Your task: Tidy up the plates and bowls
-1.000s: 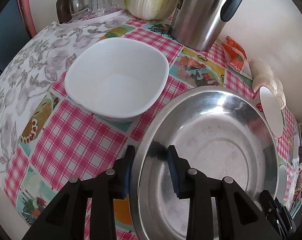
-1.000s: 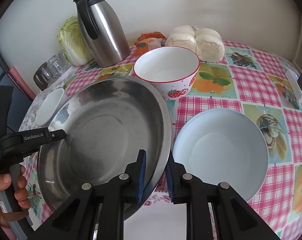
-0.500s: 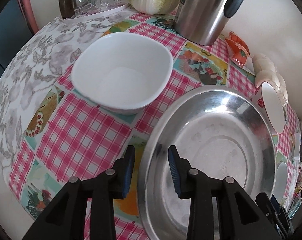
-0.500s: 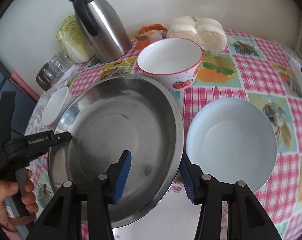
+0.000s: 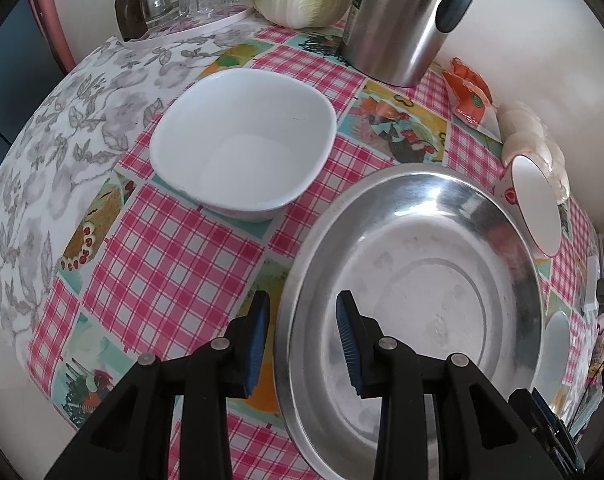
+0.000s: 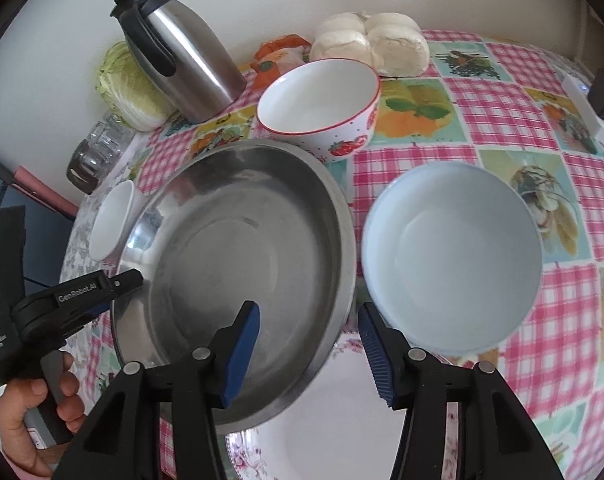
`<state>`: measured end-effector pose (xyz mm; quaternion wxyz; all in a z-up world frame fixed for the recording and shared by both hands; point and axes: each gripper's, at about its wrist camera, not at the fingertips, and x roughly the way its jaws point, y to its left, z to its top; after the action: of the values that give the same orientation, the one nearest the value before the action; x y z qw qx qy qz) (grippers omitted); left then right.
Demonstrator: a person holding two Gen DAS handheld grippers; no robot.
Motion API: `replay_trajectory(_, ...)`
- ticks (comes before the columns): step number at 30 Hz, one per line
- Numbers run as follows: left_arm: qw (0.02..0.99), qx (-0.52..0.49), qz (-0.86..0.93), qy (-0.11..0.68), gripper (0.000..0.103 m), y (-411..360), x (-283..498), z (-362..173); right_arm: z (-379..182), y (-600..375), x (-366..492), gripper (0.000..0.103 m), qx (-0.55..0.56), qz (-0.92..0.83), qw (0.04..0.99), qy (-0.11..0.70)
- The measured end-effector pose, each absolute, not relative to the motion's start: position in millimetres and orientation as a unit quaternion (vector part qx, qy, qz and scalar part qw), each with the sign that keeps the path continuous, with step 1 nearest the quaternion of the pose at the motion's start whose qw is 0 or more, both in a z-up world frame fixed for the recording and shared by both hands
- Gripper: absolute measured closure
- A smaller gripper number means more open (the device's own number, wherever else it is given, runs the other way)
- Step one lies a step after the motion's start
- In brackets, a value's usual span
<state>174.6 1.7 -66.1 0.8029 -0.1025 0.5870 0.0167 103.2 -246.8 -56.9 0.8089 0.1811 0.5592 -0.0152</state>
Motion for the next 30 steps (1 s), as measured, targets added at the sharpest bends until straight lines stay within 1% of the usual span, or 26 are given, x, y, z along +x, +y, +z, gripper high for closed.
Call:
replay_trajectory(2, 0.803, -0.099, 0.013, 0.587, 0.068, -0.5, 172.8, -63.3, -54.1, -246.0, 100.2, 0.048, 0.185, -0.014, 0.807, 0.56)
replay_trajectory(7, 0.804, -0.085, 0.0, 0.589, 0.063, -8.2, 166.8, -59.7, -49.0, -237.7, 94.9, 0.047, 0.174, -0.013, 0.807, 0.564)
replay_trajectory(10, 0.804, -0.076, 0.0, 0.589, 0.063, -10.7, 164.9, -60.1, -50.4, -233.2, 93.2, 0.047, 0.164, -0.014, 0.806, 0.569)
replay_trajectory(16, 0.81, -0.08, -0.006, 0.582, 0.058, -11.8, 166.1, -60.9, -50.6, -228.1, 93.7, 0.046, 0.147, -0.018, 0.812, 0.565)
replay_trajectory(30, 0.816, -0.07, -0.009, 0.573, 0.055, -15.1, 169.4, -62.9, -53.0, -229.4, 98.8, 0.047, 0.148, -0.014, 0.82, 0.553)
